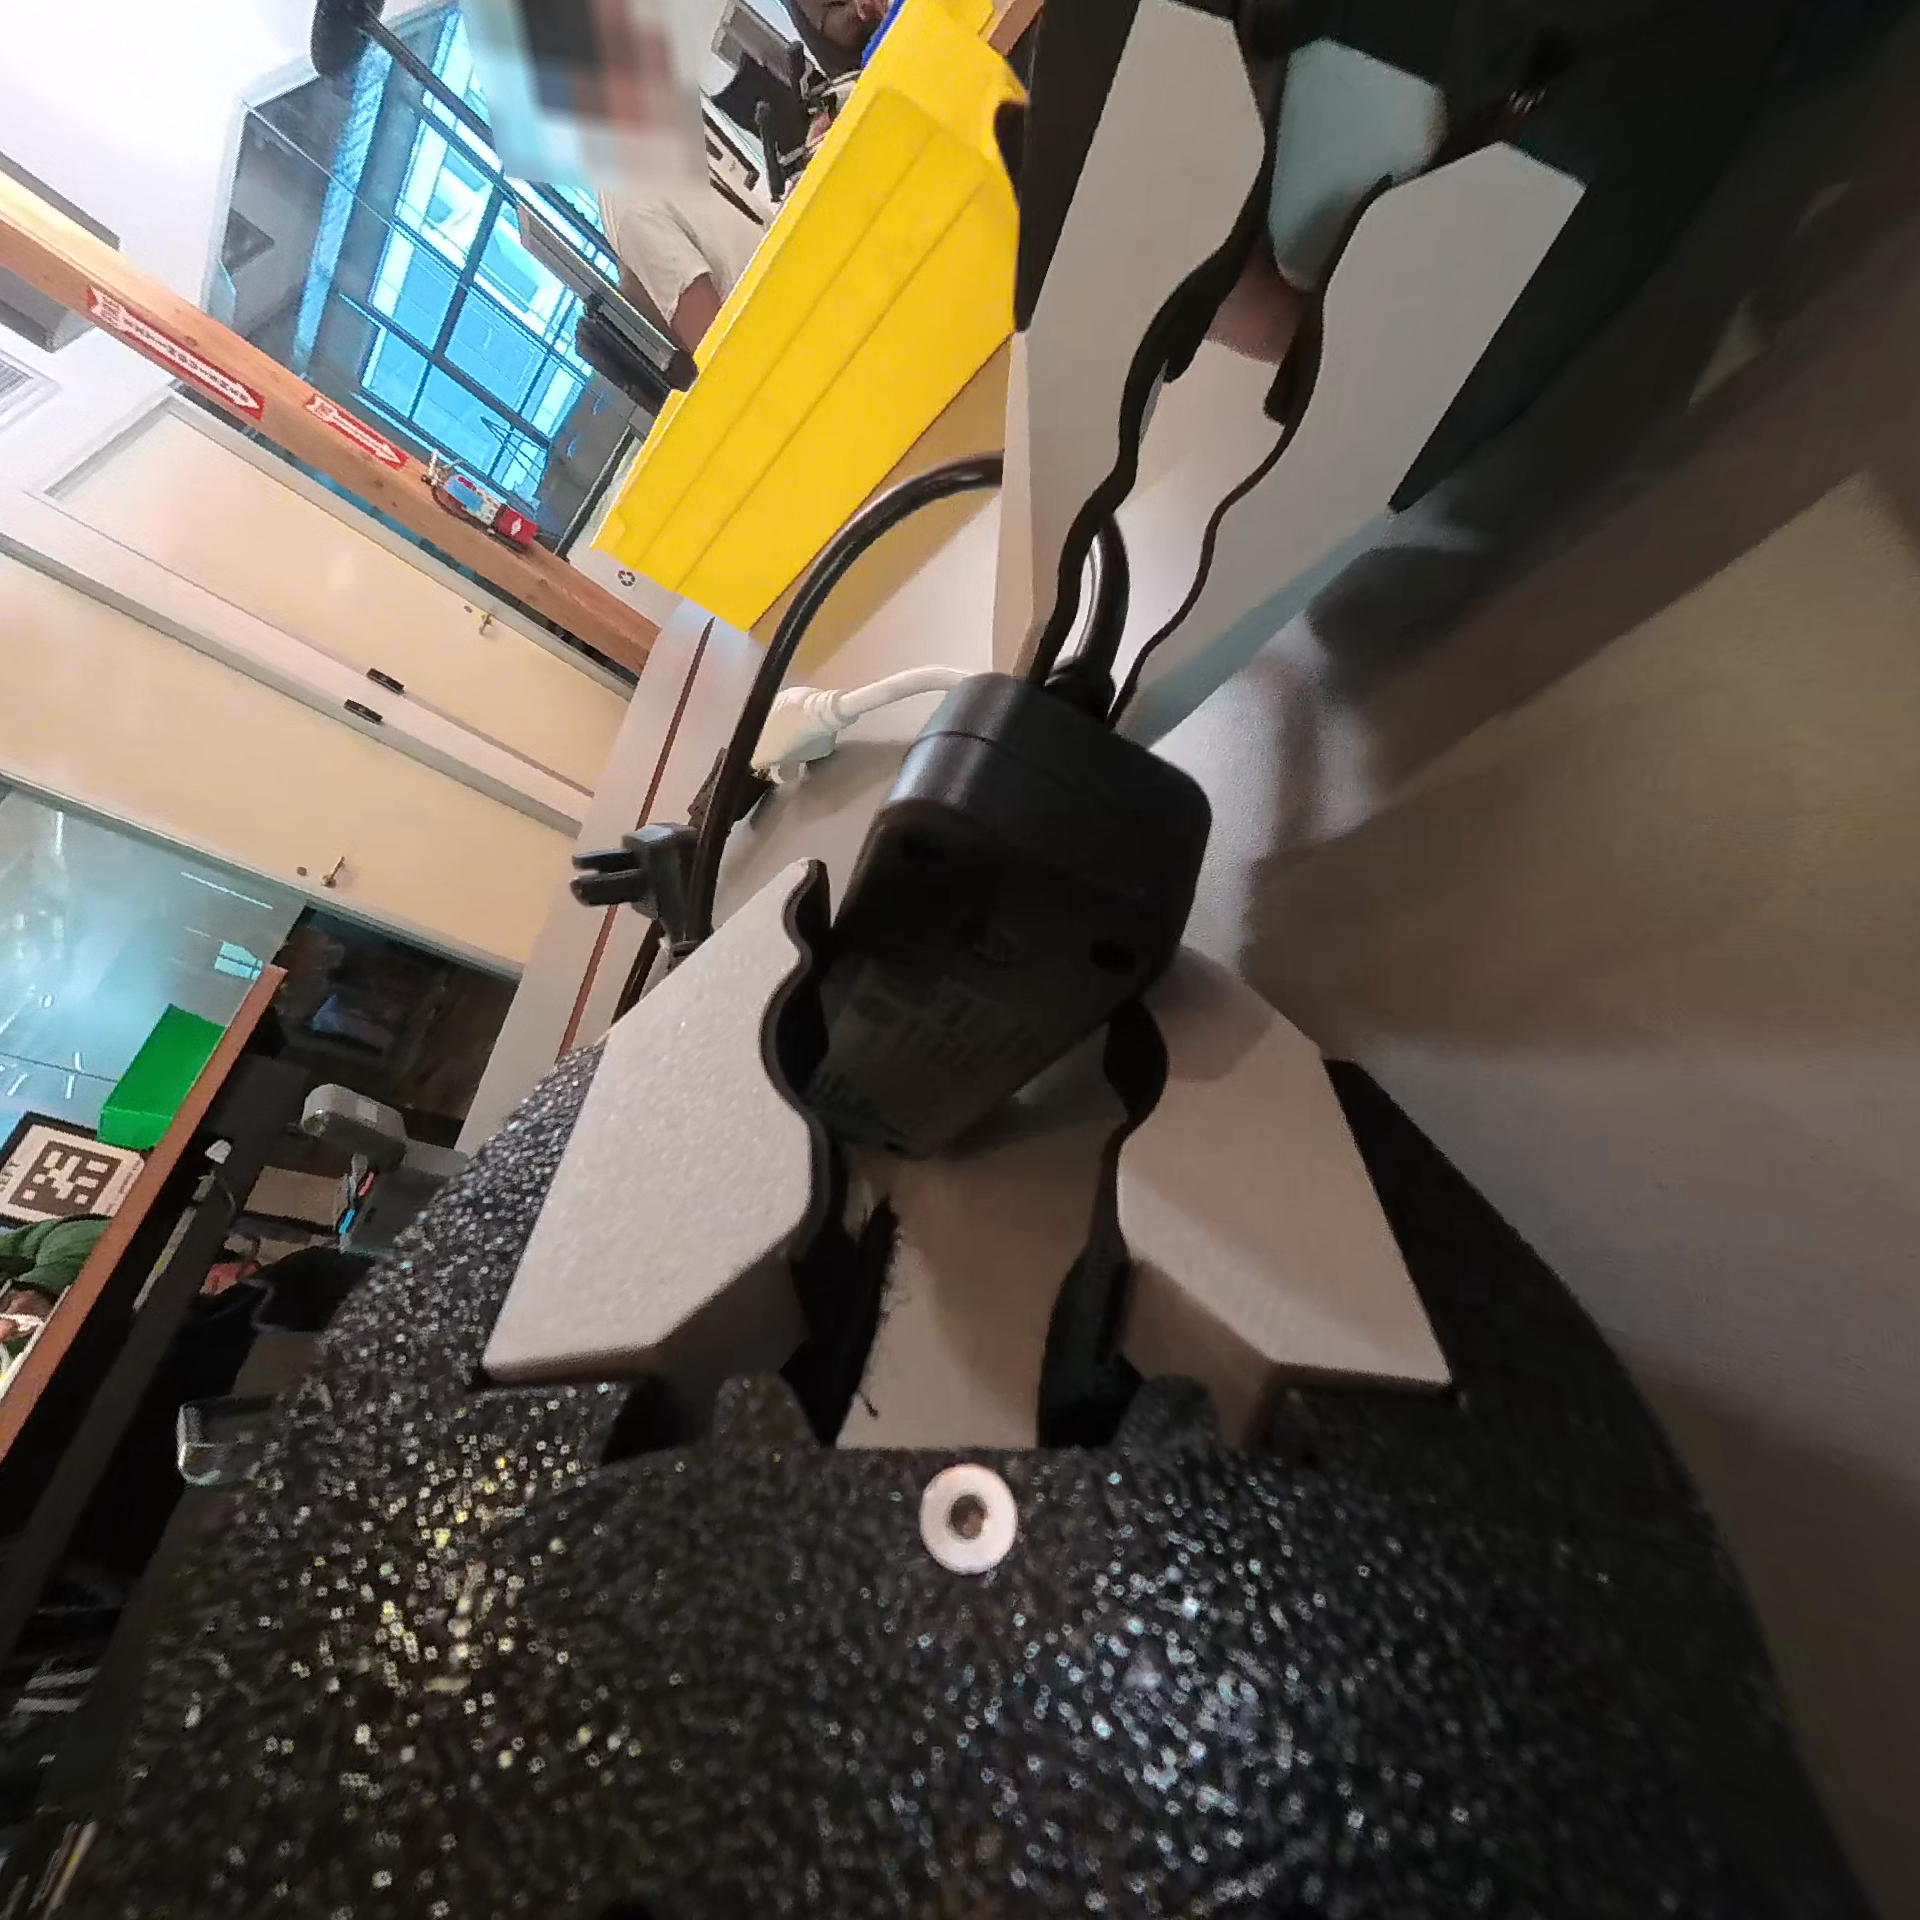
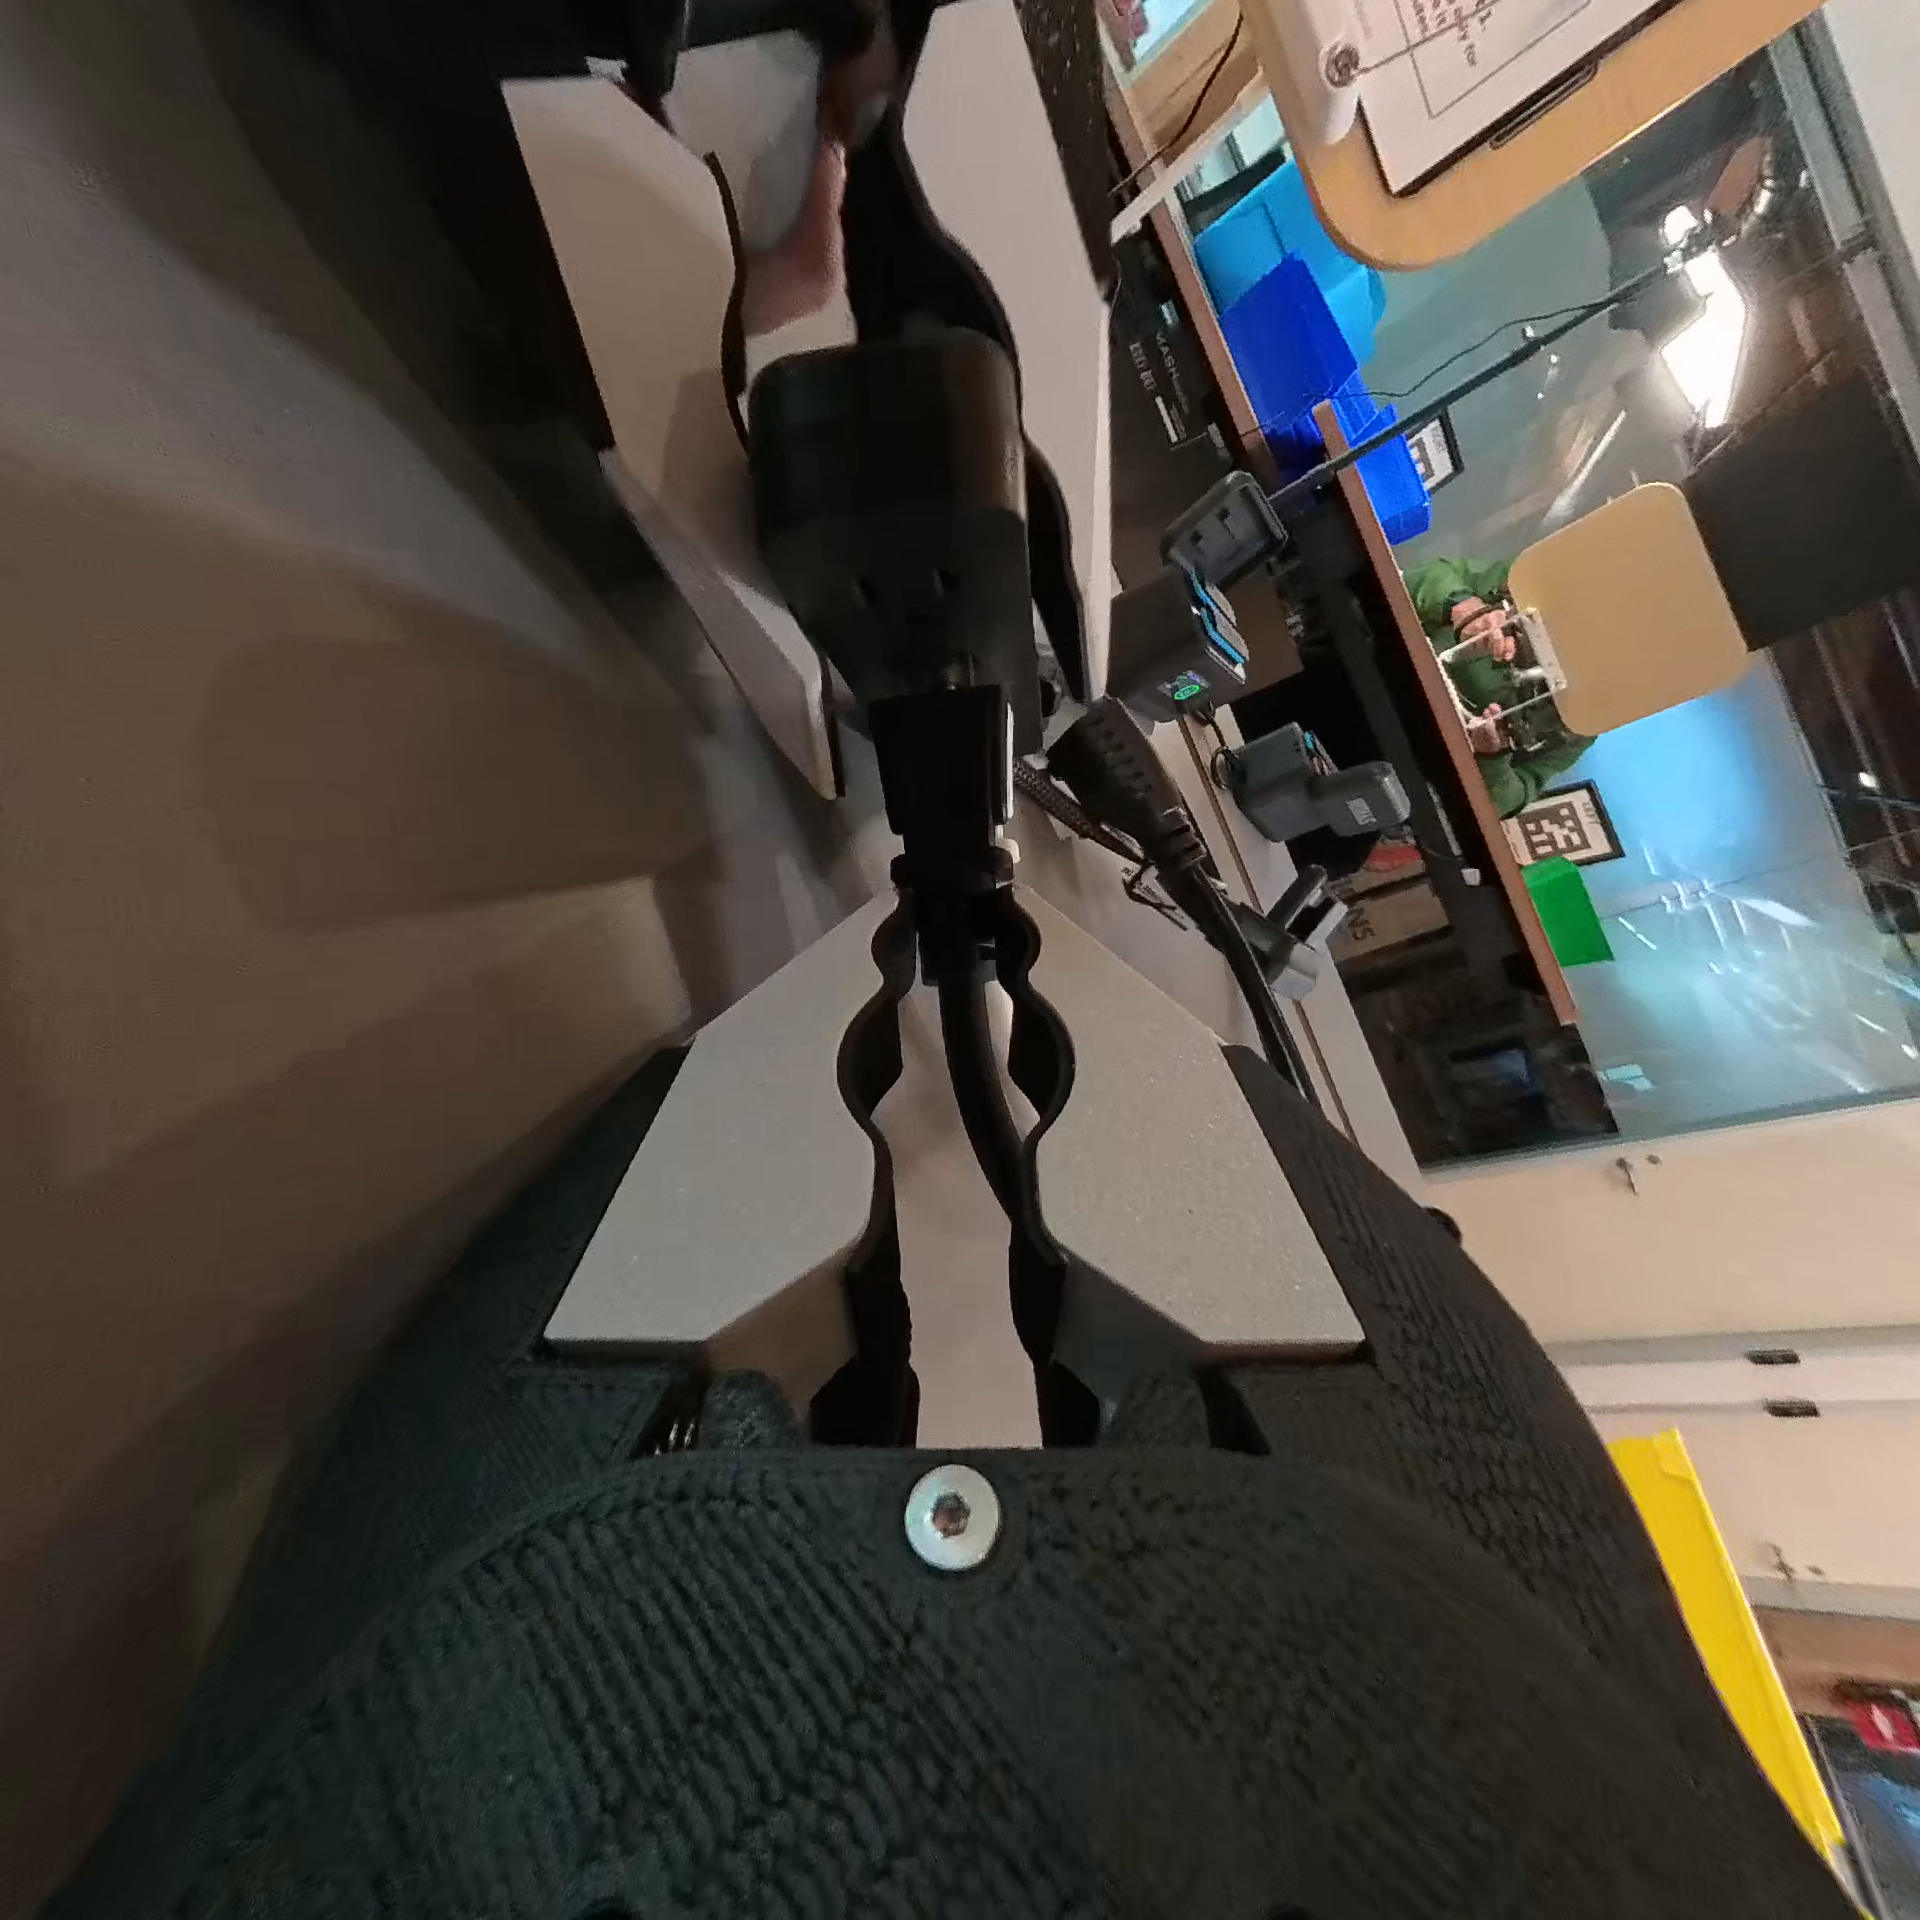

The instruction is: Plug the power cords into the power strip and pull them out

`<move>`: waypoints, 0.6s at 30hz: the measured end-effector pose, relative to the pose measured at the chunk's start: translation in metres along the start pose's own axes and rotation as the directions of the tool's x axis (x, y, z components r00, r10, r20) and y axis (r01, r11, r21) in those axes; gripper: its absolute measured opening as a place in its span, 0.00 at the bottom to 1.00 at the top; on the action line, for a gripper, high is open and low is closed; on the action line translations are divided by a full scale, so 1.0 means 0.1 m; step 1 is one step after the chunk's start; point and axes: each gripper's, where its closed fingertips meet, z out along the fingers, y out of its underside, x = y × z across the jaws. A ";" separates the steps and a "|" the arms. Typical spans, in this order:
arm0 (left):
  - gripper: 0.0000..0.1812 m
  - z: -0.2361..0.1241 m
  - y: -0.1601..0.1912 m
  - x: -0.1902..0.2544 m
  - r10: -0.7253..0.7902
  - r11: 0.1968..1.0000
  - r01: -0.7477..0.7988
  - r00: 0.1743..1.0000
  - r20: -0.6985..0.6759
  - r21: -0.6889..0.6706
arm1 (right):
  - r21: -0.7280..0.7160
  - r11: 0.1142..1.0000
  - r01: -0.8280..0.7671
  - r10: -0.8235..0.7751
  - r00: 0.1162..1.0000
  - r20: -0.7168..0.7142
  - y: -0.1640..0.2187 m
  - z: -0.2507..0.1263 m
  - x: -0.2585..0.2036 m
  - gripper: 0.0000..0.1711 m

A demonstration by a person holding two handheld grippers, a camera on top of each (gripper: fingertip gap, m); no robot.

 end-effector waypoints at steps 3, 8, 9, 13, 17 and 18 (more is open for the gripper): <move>0.30 -0.02 0.00 0.00 0.003 1.000 -0.003 1.000 0.007 -0.007 | -0.004 1.000 0.022 -0.022 1.000 0.003 0.01 0.02 -0.02 0.08; 0.47 -0.04 0.07 -0.11 0.084 0.992 -0.075 0.992 0.093 -0.104 | 0.006 1.000 0.022 -0.022 1.000 -0.003 0.01 0.01 -0.01 0.08; 0.51 -0.06 0.09 -0.15 0.105 0.988 -0.090 0.987 0.118 -0.122 | 0.007 1.000 0.024 -0.024 1.000 -0.003 0.01 0.01 -0.01 0.08; 0.43 -0.09 0.14 -0.09 0.115 0.986 -0.106 0.991 0.063 -0.130 | 0.003 0.998 0.065 -0.065 0.998 -0.012 0.02 0.02 -0.02 0.08; 0.33 -0.09 0.18 -0.01 0.205 0.969 -0.201 0.979 0.012 -0.142 | -0.010 0.995 0.101 -0.101 0.995 -0.022 0.03 0.02 -0.02 0.08; 0.33 -0.10 0.19 -0.01 0.223 0.965 -0.220 0.975 0.004 -0.146 | -0.015 0.994 0.107 -0.108 0.994 -0.025 0.03 0.02 -0.02 0.08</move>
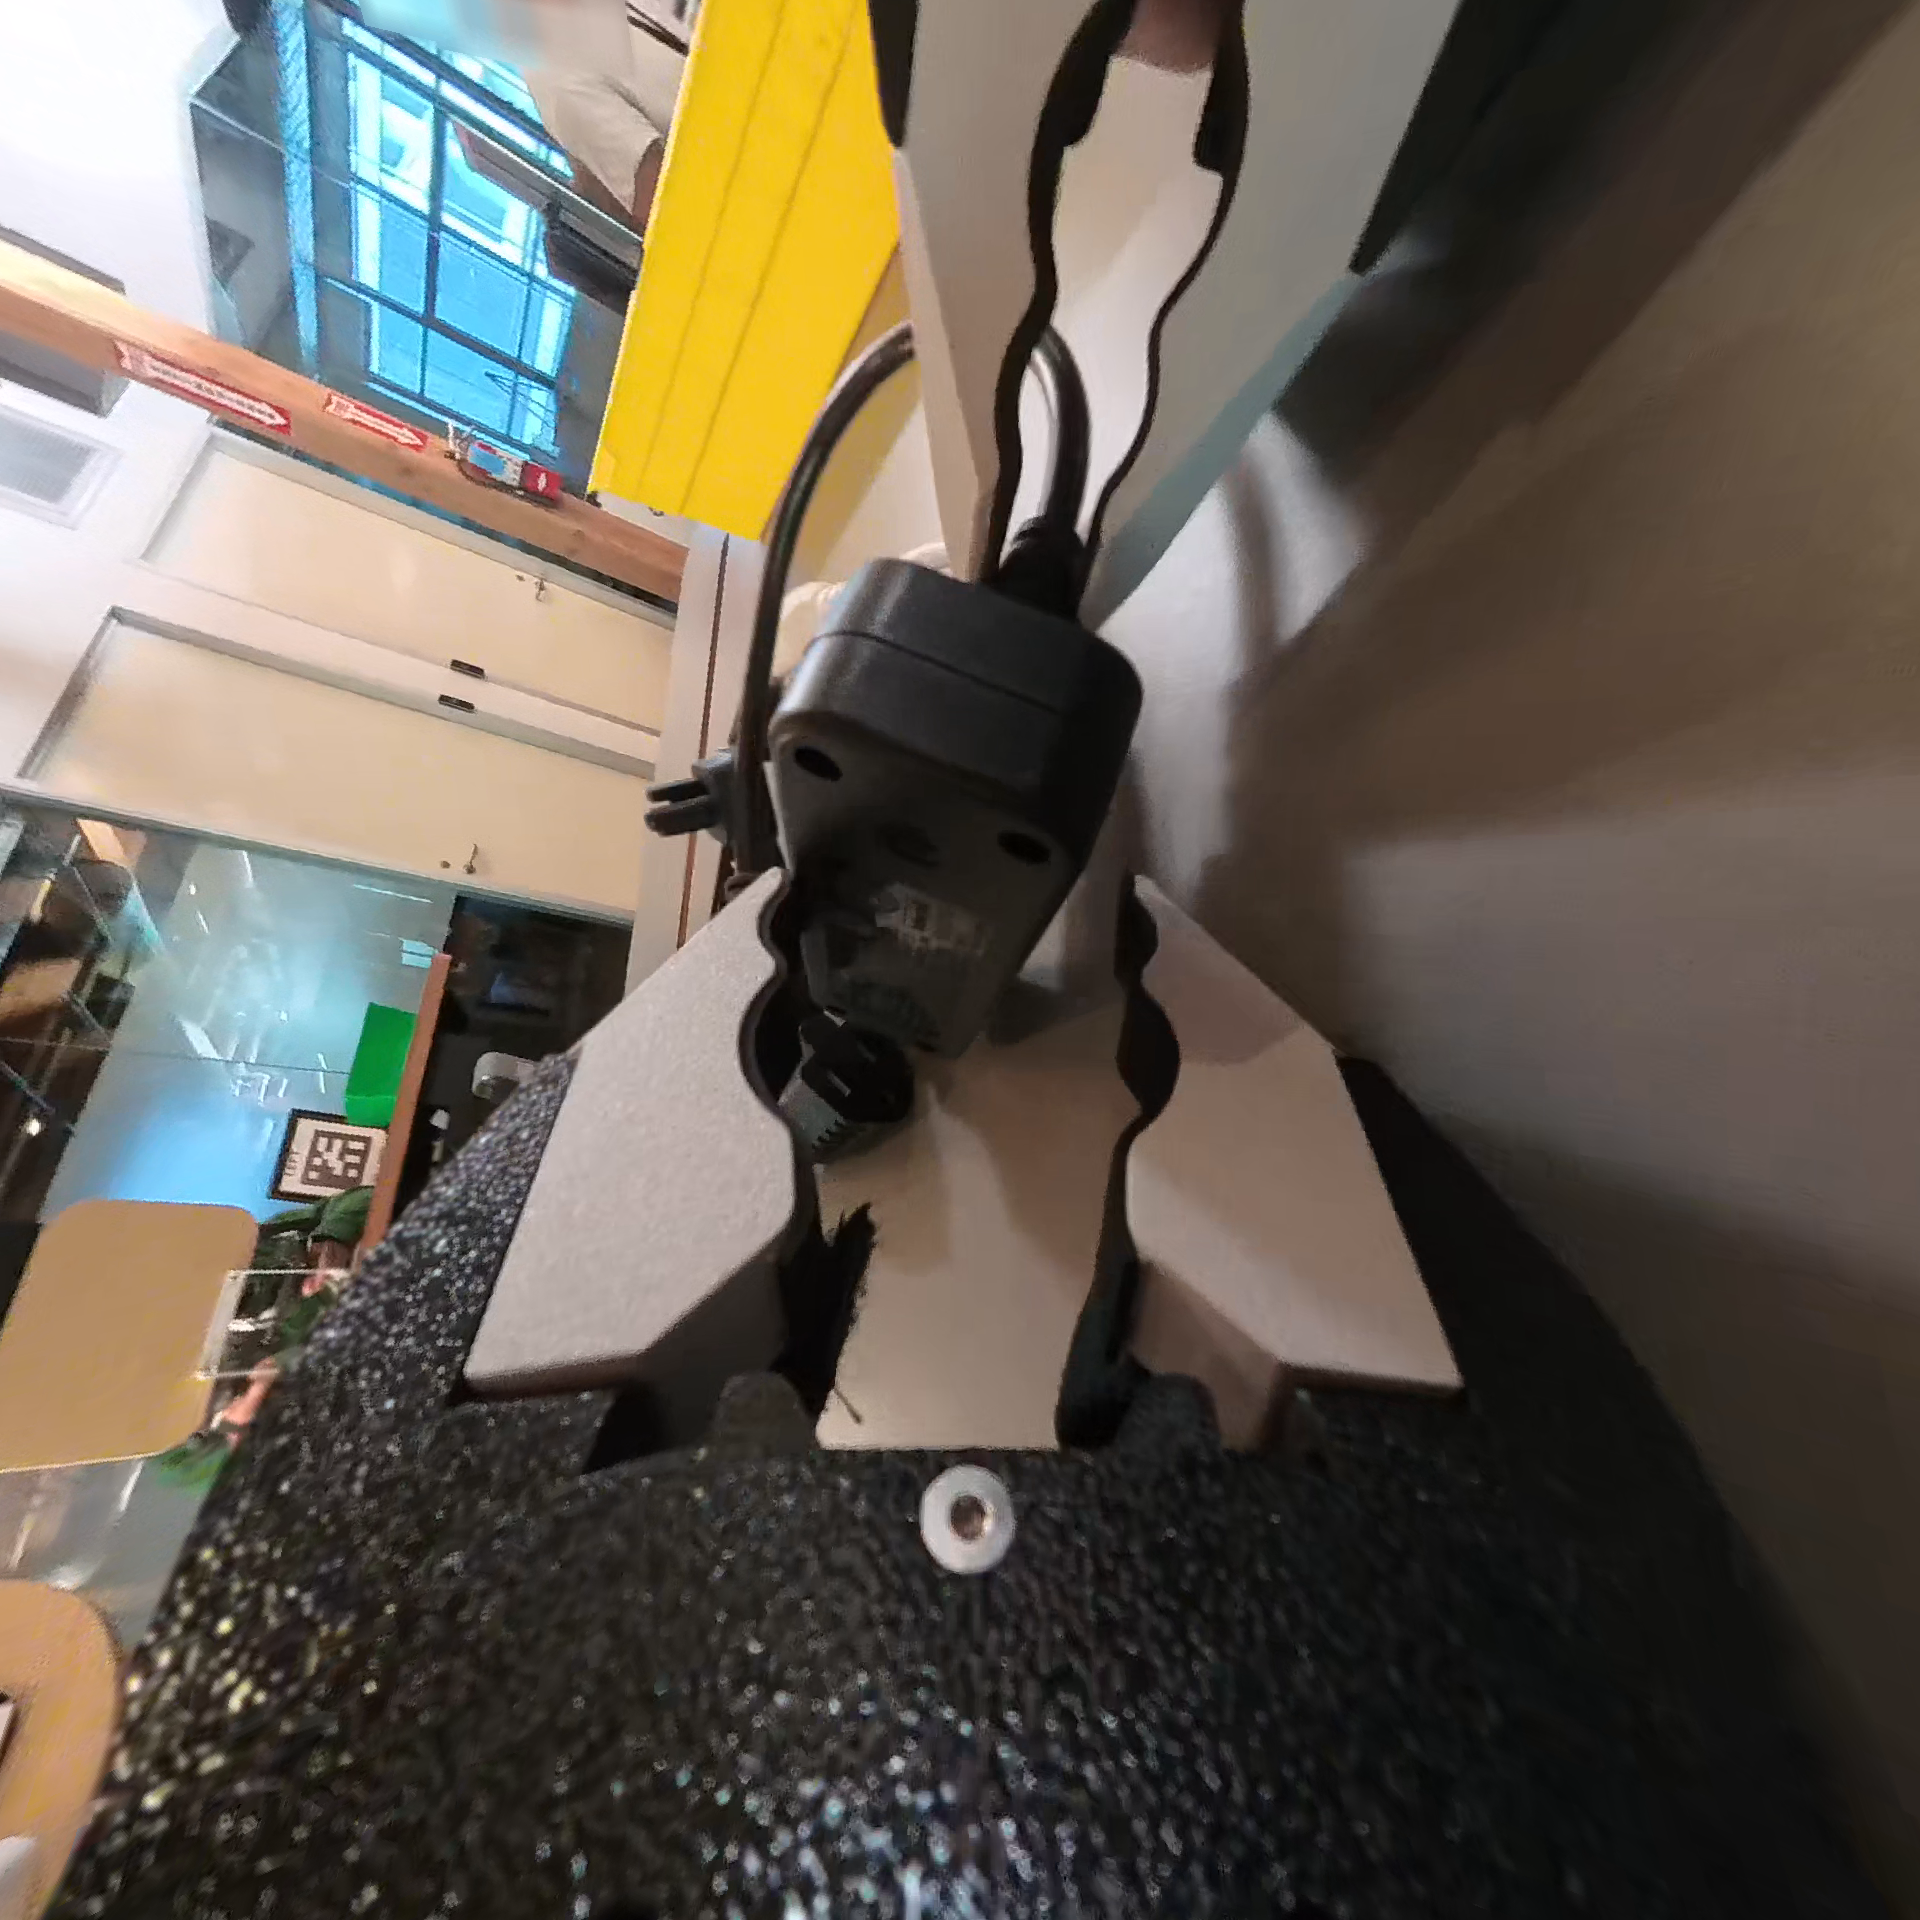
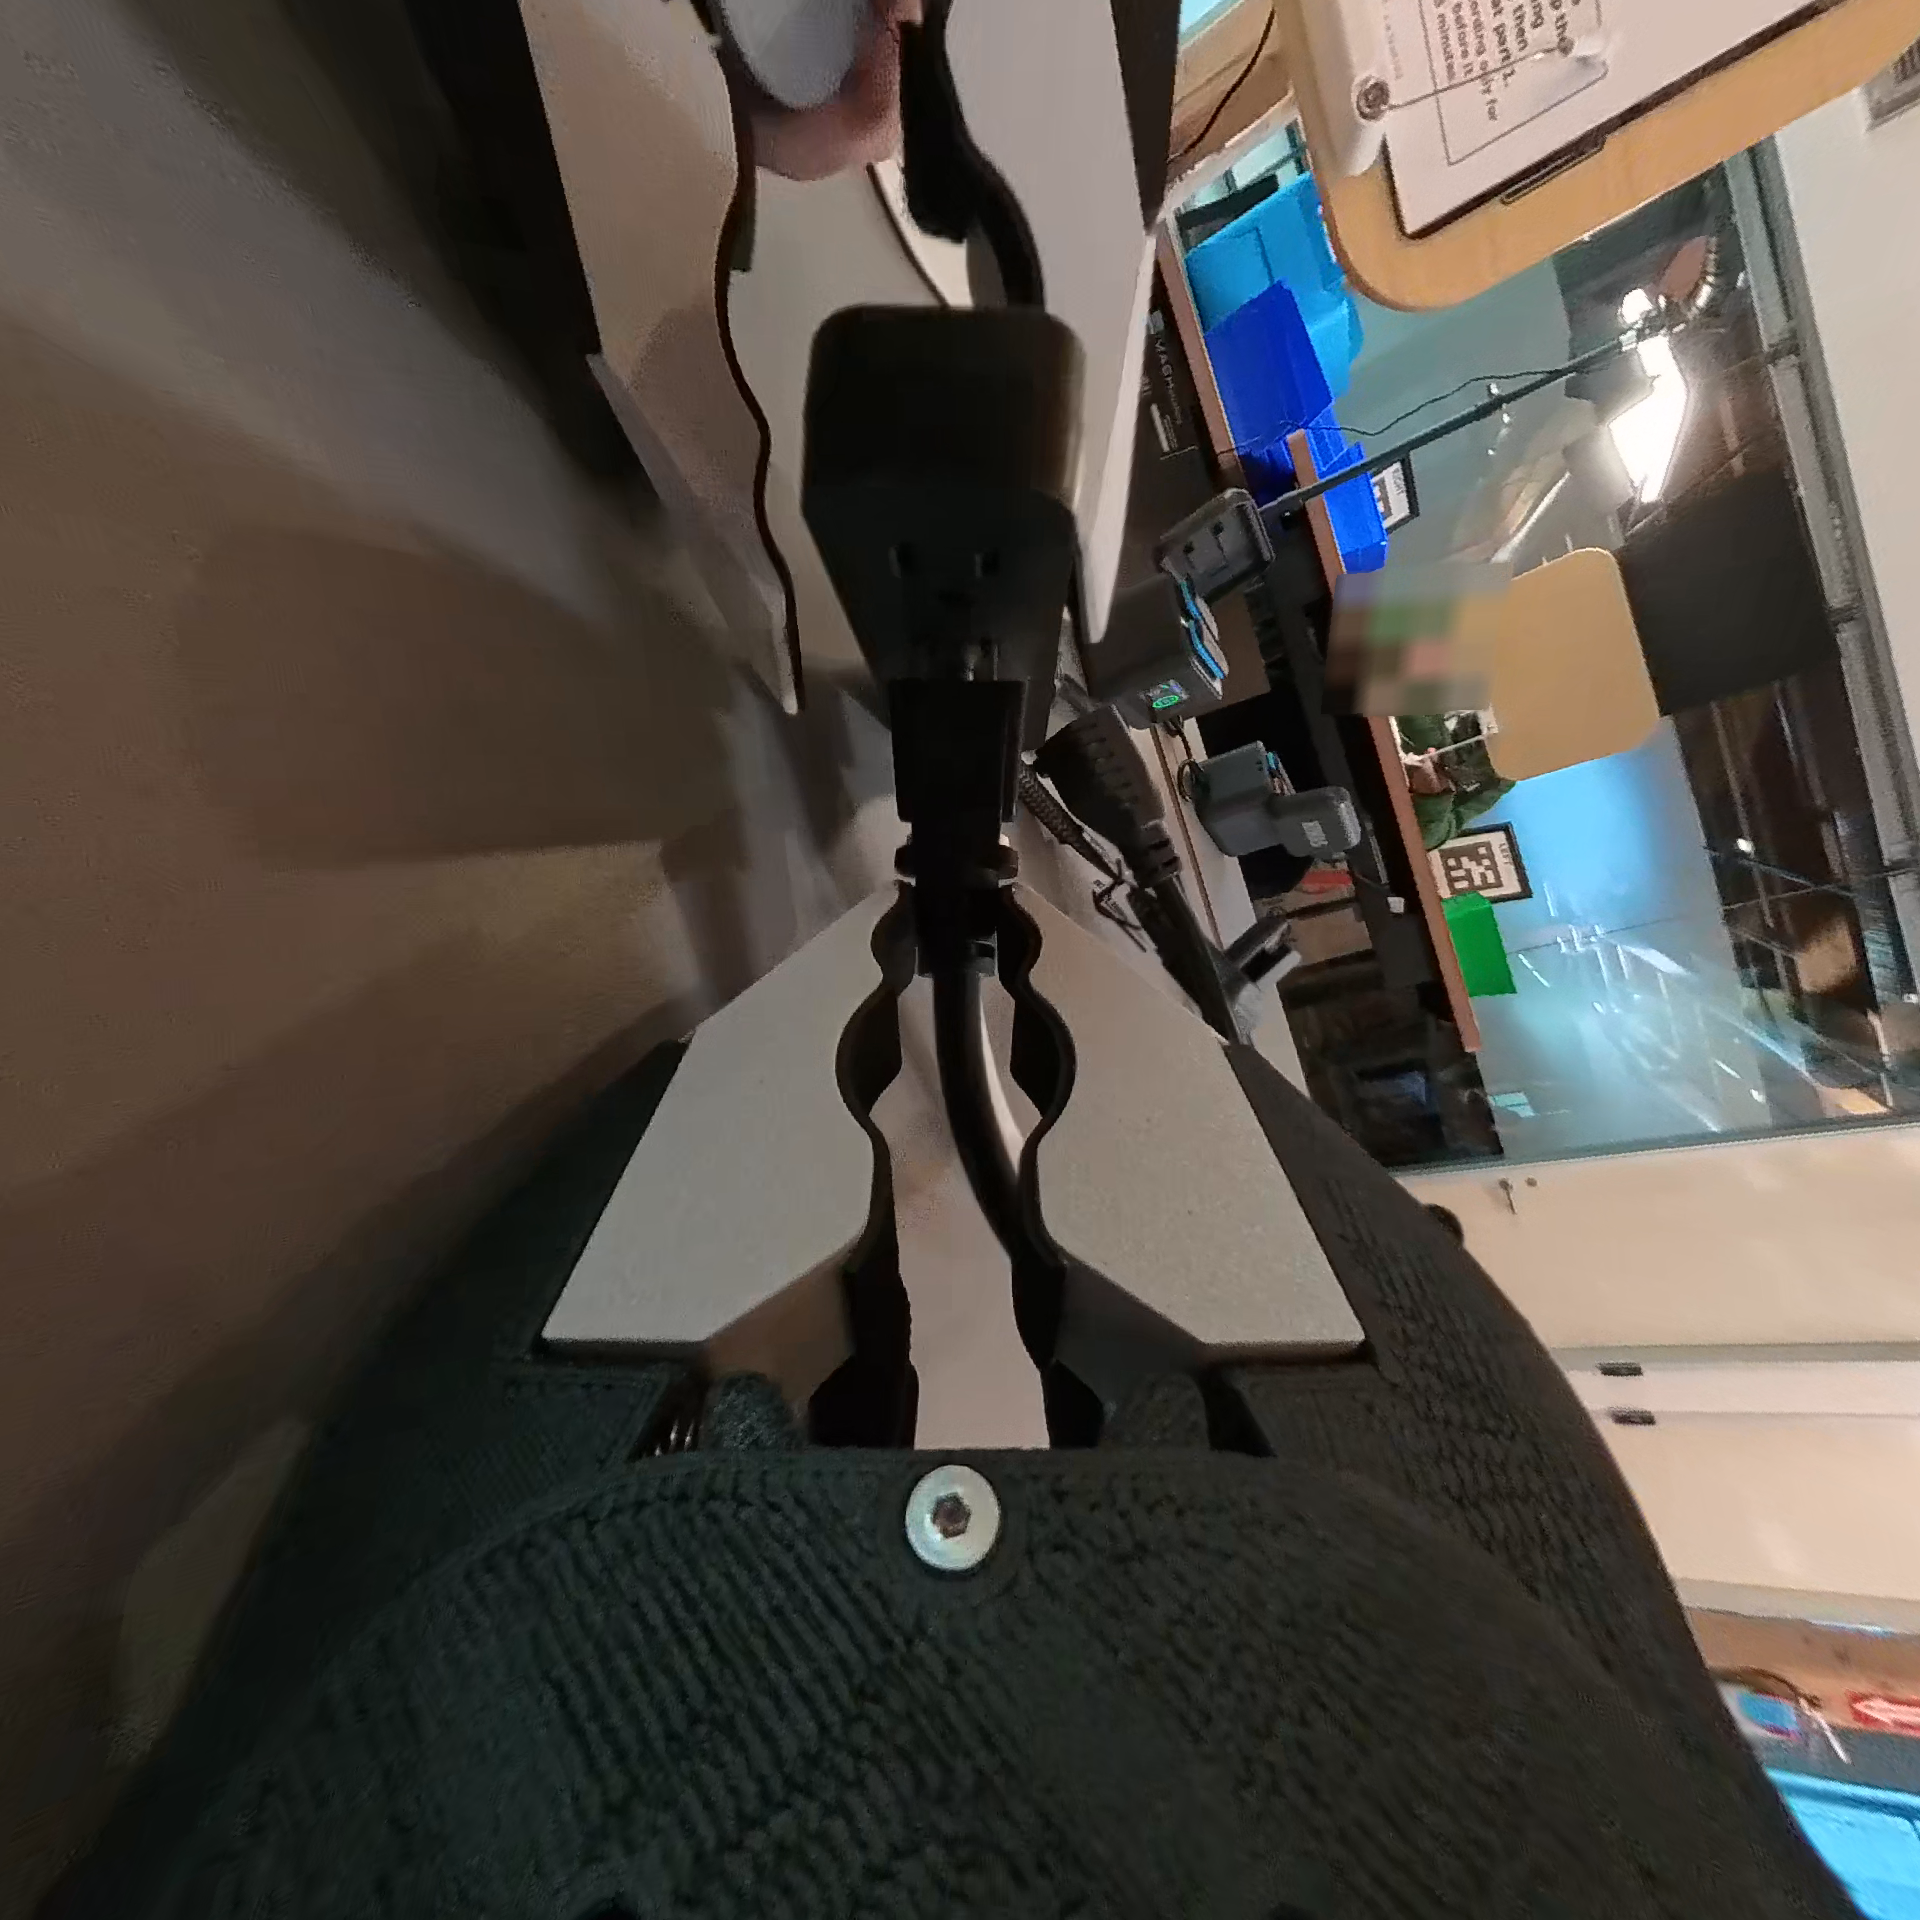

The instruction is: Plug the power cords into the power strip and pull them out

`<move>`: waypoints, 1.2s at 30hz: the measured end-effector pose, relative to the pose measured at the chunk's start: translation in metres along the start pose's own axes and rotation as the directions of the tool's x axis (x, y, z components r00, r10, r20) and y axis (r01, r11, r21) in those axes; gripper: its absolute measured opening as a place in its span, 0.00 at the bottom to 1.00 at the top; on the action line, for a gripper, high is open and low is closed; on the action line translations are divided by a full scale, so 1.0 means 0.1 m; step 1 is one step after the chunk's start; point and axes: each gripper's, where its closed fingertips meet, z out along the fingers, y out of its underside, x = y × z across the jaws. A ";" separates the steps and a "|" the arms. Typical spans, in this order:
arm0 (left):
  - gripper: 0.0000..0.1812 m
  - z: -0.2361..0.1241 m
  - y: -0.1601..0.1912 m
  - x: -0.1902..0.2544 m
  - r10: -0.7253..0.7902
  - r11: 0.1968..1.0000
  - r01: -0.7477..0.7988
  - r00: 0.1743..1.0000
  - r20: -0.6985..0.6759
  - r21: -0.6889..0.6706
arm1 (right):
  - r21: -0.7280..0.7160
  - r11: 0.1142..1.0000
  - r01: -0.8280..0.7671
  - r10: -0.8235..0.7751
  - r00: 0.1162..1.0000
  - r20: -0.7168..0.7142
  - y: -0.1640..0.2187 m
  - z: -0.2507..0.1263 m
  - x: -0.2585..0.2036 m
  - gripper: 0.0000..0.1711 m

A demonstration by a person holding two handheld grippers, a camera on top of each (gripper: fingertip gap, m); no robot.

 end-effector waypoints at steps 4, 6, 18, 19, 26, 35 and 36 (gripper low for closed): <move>0.24 -0.04 0.02 -0.07 0.000 1.000 0.000 1.000 -0.001 -0.001 | 0.035 0.998 -0.045 0.045 0.999 -0.005 -0.05 -0.02 0.04 0.08; 0.24 -0.04 0.01 -0.06 0.011 1.000 -0.011 1.000 0.000 -0.002 | 0.045 0.997 -0.070 0.070 0.998 0.012 -0.05 -0.04 0.04 0.08; 0.26 -0.05 -0.03 -0.07 -0.139 0.989 0.139 0.990 -0.019 0.054 | 0.076 0.966 -0.246 0.238 0.966 0.101 -0.11 -0.05 0.06 0.07; 0.26 -0.05 -0.02 -0.07 -0.147 0.987 0.148 0.989 -0.022 0.060 | 0.078 0.968 -0.238 0.229 0.968 0.103 -0.12 -0.04 0.06 0.07; 0.27 -0.12 0.14 -0.06 -0.171 0.985 0.171 0.985 -0.003 0.022 | 0.104 0.982 -0.159 0.148 0.983 0.109 -0.26 0.06 0.07 0.06; 0.24 -0.03 0.23 -0.09 0.004 0.982 0.018 0.993 0.118 -0.190 | -0.075 0.997 0.004 -0.007 0.999 -0.038 -0.06 0.14 0.08 0.07; 0.24 -0.02 0.23 -0.09 0.029 0.978 -0.002 0.991 0.127 -0.209 | -0.087 0.996 0.022 -0.026 0.999 -0.045 -0.04 0.14 0.08 0.07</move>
